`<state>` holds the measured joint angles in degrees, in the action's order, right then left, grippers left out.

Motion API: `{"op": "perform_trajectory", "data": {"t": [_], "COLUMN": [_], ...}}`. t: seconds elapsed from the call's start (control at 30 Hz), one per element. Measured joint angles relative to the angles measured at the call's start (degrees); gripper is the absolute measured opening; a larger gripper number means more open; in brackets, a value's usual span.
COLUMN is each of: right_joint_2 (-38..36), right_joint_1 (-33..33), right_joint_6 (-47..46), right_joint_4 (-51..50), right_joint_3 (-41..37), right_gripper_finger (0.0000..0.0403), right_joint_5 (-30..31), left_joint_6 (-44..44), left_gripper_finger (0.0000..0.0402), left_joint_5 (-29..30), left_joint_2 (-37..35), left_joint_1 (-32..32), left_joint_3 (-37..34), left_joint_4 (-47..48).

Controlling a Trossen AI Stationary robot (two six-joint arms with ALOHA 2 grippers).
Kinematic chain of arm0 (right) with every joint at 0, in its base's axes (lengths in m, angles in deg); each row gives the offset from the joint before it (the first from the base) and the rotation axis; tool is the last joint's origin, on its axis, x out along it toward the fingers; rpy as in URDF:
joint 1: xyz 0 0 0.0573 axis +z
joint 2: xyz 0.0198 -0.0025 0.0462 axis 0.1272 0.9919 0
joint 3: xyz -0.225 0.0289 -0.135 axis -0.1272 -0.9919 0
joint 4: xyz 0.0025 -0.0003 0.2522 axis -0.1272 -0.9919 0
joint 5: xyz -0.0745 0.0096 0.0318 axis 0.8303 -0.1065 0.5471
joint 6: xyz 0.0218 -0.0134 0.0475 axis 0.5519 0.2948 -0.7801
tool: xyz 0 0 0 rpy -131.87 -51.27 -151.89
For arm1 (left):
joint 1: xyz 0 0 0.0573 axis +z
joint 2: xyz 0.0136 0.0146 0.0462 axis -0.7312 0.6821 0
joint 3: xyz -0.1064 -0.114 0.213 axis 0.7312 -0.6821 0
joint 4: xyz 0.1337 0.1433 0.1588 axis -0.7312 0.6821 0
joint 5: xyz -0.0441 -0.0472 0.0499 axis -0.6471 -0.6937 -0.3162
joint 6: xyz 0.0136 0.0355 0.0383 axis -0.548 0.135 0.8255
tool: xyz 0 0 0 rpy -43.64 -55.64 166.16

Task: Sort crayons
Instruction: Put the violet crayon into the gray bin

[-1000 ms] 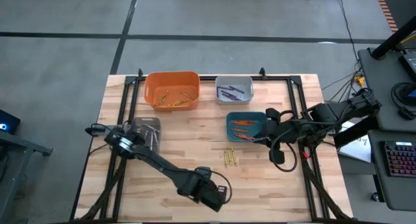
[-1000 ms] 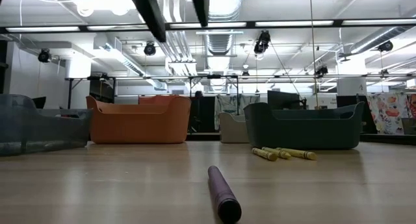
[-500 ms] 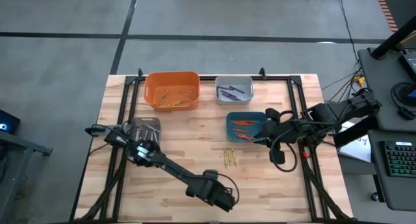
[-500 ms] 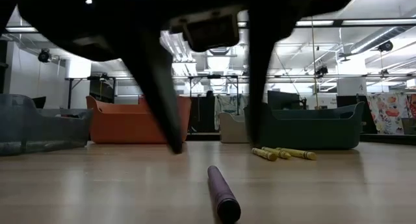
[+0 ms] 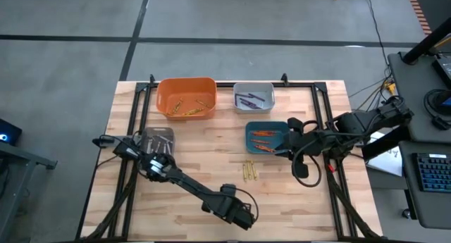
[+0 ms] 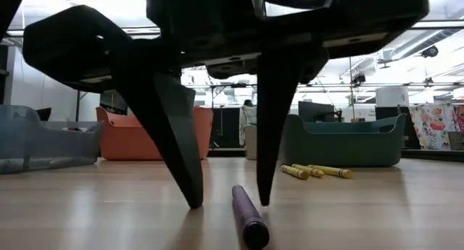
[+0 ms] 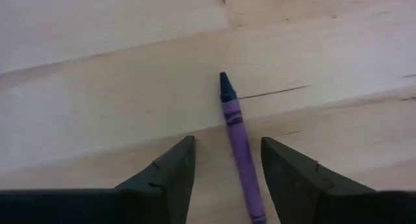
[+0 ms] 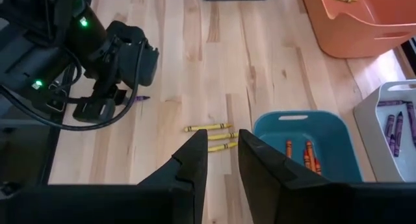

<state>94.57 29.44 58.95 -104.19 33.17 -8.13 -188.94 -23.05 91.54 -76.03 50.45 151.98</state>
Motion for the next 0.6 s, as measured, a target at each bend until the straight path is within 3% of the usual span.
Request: {"op": "perform_trajectory", "data": {"t": [0.17, 0.4, 0.6], "right_joint_2": [0.01, 0.01, 0.01], "right_joint_1": [0.0, 0.0, 0.0], "right_joint_6": [0.0, -0.14, -0.41], "right_joint_4": [0.06, 0.1, 0.14], "right_joint_3": [-0.16, -0.24, -0.24], "right_gripper_finger": [0.0073, 0.007, 0.0077], "right_joint_5": [0.02, 0.04, -0.02], "left_joint_6": [-0.02, 0.13, 6.89], "left_gripper_finger": [0.0131, 0.0015, 0.0003], "left_joint_5": [-0.12, -0.5, -0.61], "left_joint_2": [0.87, 0.86, 0.84], "left_joint_1": [-0.03, -0.1, -0.21], "left_joint_3": [0.2, 0.18, 5.14], "left_joint_4": [0.59, 2.92, 3.7]}}
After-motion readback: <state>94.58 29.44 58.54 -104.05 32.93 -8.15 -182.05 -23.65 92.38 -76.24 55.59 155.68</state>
